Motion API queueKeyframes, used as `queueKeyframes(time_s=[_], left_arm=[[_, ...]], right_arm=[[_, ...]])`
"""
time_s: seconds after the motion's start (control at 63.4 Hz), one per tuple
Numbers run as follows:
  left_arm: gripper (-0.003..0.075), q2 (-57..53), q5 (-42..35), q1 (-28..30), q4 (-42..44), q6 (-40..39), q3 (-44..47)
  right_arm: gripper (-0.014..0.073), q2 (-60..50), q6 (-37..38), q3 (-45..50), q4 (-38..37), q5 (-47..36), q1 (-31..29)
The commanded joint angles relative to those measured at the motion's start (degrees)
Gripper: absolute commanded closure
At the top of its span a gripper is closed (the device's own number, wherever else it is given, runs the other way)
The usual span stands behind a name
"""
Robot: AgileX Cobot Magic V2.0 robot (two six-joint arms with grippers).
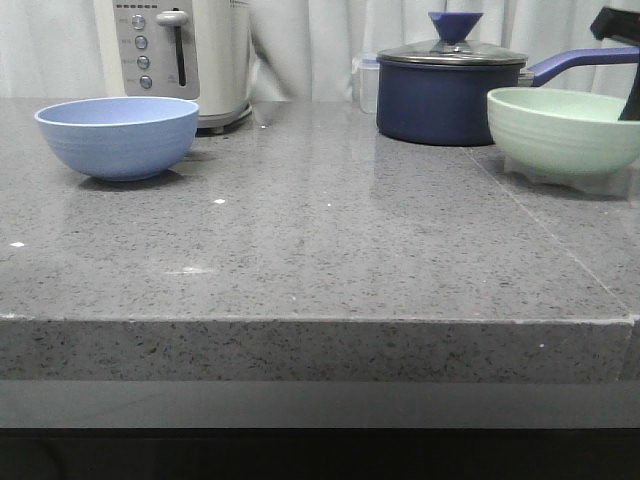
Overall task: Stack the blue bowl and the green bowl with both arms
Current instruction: 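Slide the green bowl with the right gripper toward the blue bowl, then release the green bowl and lift the right gripper away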
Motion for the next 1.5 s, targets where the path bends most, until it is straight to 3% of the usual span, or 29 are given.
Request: queueKeyframes(time_s=[0.0, 0.3, 0.568, 1.026, 1.184, 1.389, 1.483], left_arm=[[0.0174, -0.1, -3.6, -0.4, -0.3, 0.0, -1.7], [0.0174, -0.1, -3.6, -0.4, -0.3, 0.0, -1.7], [0.0174, -0.1, -3.6, -0.4, -0.3, 0.0, -1.7], [0.0174, -0.1, -3.6, -0.4, -0.3, 0.0, -1.7], [0.0174, -0.1, -3.6, -0.4, -0.3, 0.0, -1.7], [0.0174, -0.1, -3.6, -0.4, -0.3, 0.0, -1.7], [0.0174, -0.1, -3.6, -0.4, -0.3, 0.0, -1.7]], right_arm=[[0.0652, -5.0, -2.2, -2.0, 1.0, -2.1, 0.4], [0.0648, -5.8, -1.3, -4.7, -4.1, -2.5, 13.2], [0.0648, -0.2, 8.6, -12.1, -13.5, -2.8, 27.0], [0.0638, 6.7, 10.0, -15.7, -12.4, -3.8, 29.9], [0.0546, 6.7, 10.0, -15.7, -12.4, -3.2, 29.9], [0.0321, 6.7, 10.0, -15.7, -12.4, -3.1, 29.9], [0.0266, 6.7, 10.0, -15.7, -12.4, -3.5, 29.9]])
